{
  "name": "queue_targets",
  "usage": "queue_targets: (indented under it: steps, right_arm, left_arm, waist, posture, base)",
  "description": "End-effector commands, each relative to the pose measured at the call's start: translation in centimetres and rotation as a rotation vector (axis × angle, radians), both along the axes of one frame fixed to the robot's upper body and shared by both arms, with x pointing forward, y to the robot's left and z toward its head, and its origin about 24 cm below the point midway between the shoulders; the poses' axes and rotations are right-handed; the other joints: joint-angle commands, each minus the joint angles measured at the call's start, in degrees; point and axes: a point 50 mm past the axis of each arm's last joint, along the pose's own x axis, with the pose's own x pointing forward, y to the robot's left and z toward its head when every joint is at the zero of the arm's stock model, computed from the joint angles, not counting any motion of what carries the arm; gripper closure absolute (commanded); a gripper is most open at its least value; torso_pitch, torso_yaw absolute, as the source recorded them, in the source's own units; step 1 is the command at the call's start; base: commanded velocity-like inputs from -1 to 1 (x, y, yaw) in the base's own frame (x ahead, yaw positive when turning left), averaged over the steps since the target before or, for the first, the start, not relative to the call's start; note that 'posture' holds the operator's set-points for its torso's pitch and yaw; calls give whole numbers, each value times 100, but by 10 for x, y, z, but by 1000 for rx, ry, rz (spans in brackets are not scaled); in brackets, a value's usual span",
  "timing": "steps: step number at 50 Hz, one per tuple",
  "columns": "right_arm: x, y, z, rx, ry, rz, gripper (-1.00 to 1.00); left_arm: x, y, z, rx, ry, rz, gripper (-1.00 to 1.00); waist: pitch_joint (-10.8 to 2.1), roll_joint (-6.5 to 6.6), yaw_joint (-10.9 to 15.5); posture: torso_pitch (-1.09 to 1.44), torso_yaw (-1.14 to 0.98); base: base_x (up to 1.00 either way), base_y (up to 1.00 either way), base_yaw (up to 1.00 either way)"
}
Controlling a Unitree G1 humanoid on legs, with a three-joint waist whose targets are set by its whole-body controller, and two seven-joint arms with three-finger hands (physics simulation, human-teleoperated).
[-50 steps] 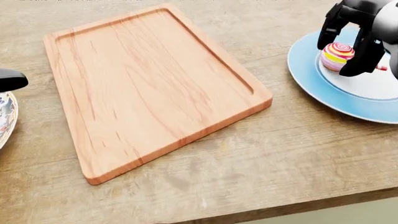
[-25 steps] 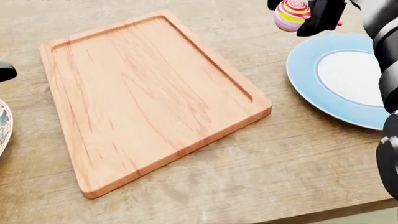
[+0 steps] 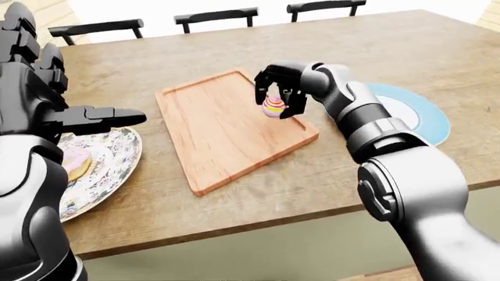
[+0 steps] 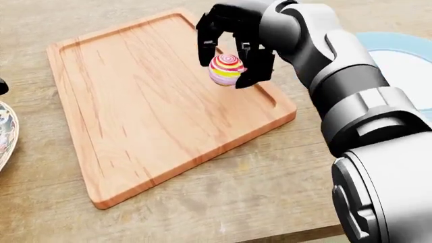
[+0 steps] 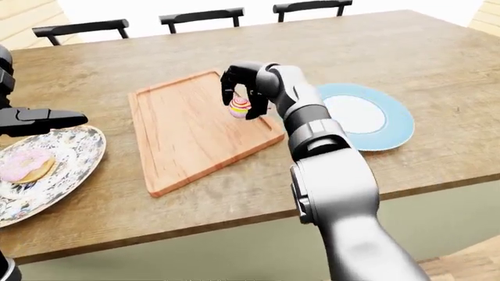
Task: Move the dessert items from the plate to the tray.
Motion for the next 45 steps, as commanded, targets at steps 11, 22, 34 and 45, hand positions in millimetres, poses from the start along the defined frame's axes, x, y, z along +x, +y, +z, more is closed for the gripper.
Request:
queue_targets:
  steps: [11, 22, 34, 45]
  right_arm:
    - [-4, 17, 14, 43, -94, 72, 44]
    - [-5, 19, 21, 56, -103, 87, -54]
    - [-6, 12, 45, 84, -132, 78, -100]
    - [-7, -39, 101, 351, -256, -93, -100]
  left_arm:
    - [-4, 0, 9, 27, -71, 8, -100]
    - [-4, -2, 11, 26, -69, 7, -100]
    - [-6, 2, 16, 28, -78, 13, -100]
    - [-5, 16, 31, 71, -57, 60, -100]
  waist:
    - [-205, 51, -6]
    - [-211, 49, -17]
    - [-205, 47, -18]
    - [-166, 19, 5]
  posture:
    - [0, 0]
    - [0, 0]
    - [0, 0]
    - [0, 0]
  base:
    - [0, 0, 0]
    - [0, 0, 0]
    - [0, 0, 0]
    - [0, 0, 0]
